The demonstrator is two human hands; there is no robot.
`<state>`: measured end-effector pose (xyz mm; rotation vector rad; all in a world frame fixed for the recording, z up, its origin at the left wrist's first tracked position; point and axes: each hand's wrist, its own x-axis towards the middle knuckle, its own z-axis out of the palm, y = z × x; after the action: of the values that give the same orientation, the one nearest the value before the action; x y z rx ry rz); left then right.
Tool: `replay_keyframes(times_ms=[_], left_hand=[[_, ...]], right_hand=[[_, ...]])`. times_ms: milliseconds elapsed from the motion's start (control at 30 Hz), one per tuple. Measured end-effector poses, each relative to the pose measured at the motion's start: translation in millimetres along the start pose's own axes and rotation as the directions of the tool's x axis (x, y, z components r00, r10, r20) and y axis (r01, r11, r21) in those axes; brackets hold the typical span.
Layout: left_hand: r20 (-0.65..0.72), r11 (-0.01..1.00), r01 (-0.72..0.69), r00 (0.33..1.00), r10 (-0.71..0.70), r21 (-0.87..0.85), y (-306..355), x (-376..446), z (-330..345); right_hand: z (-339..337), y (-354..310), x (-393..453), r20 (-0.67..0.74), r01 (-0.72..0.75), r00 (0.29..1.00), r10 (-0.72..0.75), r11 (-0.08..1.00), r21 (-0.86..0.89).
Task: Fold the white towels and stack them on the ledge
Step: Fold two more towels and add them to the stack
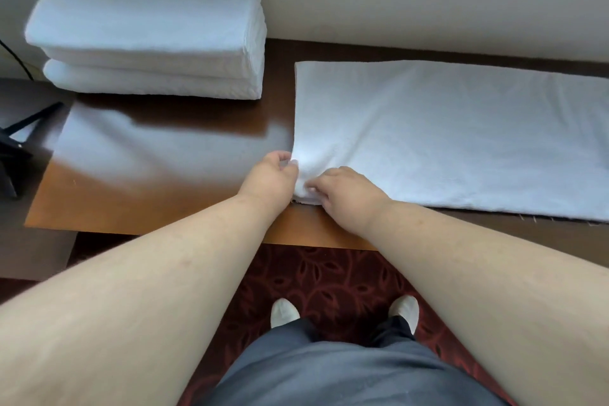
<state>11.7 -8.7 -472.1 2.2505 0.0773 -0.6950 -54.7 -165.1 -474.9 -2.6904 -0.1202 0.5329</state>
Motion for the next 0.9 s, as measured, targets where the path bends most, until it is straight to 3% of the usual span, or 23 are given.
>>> replay_keyframes(times_ms=[67,200,367,467,633,700,800,900], left_hand=[[0.017,1.000,0.008,1.000,-0.008,-0.003,8,9,0],[0.044,0.974,0.096,0.995,-0.089,-0.206,15,28,-5],[0.055,0.974,0.083,0.996,-0.073,-0.212,21,37,-6],[0.080,0.953,0.113,0.992,-0.093,-0.282,21,42,-4],[0.089,0.865,0.174,0.985,-0.149,-0.471,34,51,0],[0.058,0.885,0.145,0.989,-0.133,-0.442,42,58,-1],[-0.035,0.977,0.047,0.998,-0.055,-0.210,47,75,-6],[0.021,0.980,0.165,0.986,-0.164,-0.111,51,82,-7]], right_hand=[[3,0,-2,0.035,0.027,0.999,-0.028,1.000,0.010],[4,8,-6,0.077,0.033,0.996,-0.038,0.997,0.065],[8,12,-10,-0.013,0.017,1.000,-0.015,0.993,0.120],[10,12,-11,-0.032,-0.062,0.998,0.063,0.998,0.031],[9,17,-9,0.030,-0.002,1.000,0.002,1.000,-0.008],[4,22,-8,0.048,0.001,0.999,-0.002,1.000,0.026],[-4,28,-7,0.143,0.014,0.990,-0.020,0.999,0.044],[-9,27,-7,0.261,0.043,0.964,-0.044,0.999,0.011]])
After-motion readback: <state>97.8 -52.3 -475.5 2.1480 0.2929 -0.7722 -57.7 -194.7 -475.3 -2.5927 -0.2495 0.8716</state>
